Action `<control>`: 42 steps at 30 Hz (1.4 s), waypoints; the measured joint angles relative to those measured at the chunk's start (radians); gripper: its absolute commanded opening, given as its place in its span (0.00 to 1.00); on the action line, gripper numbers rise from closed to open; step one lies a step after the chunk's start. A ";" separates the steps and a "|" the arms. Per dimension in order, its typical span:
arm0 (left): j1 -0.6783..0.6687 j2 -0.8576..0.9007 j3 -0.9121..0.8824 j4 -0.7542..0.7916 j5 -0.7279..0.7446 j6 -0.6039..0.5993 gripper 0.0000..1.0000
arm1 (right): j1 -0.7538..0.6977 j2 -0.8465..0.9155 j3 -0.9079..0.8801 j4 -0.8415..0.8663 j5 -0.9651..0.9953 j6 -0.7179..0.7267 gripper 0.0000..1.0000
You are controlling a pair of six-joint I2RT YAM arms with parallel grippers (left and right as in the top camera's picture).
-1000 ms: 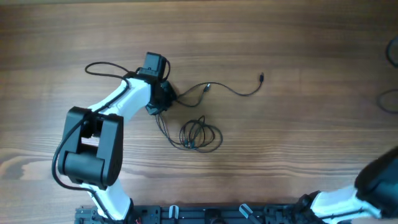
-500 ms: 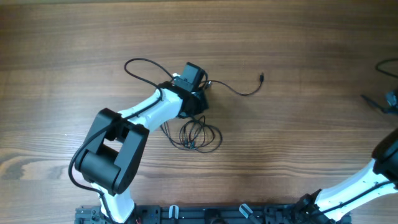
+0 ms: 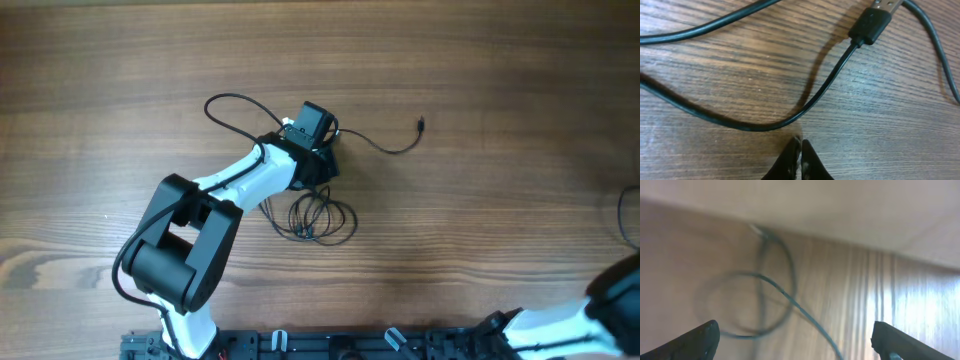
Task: Untangle cables
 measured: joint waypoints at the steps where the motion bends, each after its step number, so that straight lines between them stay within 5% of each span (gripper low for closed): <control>1: 0.000 0.000 0.002 -0.007 0.000 0.000 0.06 | 0.000 -0.045 0.000 0.002 -0.053 0.000 0.99; 11: 0.010 -0.003 0.005 -0.022 0.000 0.000 0.11 | 0.161 -0.096 -0.026 -0.259 -0.729 0.079 1.00; 13: 0.035 -0.012 0.005 -0.049 -0.001 0.000 0.28 | 0.256 -0.093 -0.062 -0.270 -0.772 0.080 1.00; 17: 0.125 -0.061 0.006 -0.110 -0.019 0.001 0.83 | 0.490 -0.086 -0.163 -0.275 -0.821 0.092 0.99; 19: 0.176 -0.122 0.008 -0.122 -0.024 0.001 1.00 | 0.616 -0.085 -0.216 -0.274 -0.835 0.121 1.00; 30: 0.379 -0.357 0.035 -0.173 -0.039 -0.006 1.00 | 1.260 -0.082 -0.337 -0.072 -0.867 0.348 1.00; 34: 0.391 -0.356 0.035 -0.238 -0.041 -0.006 1.00 | 1.435 -0.082 -0.337 -0.047 -0.748 0.484 0.78; 39: 0.392 -0.356 0.035 -0.262 -0.041 -0.006 1.00 | 1.611 -0.064 -0.351 0.095 -0.563 0.687 0.72; 42: 0.392 -0.356 0.035 -0.290 -0.041 -0.006 1.00 | 1.676 -0.017 -0.352 0.235 -0.485 0.728 0.59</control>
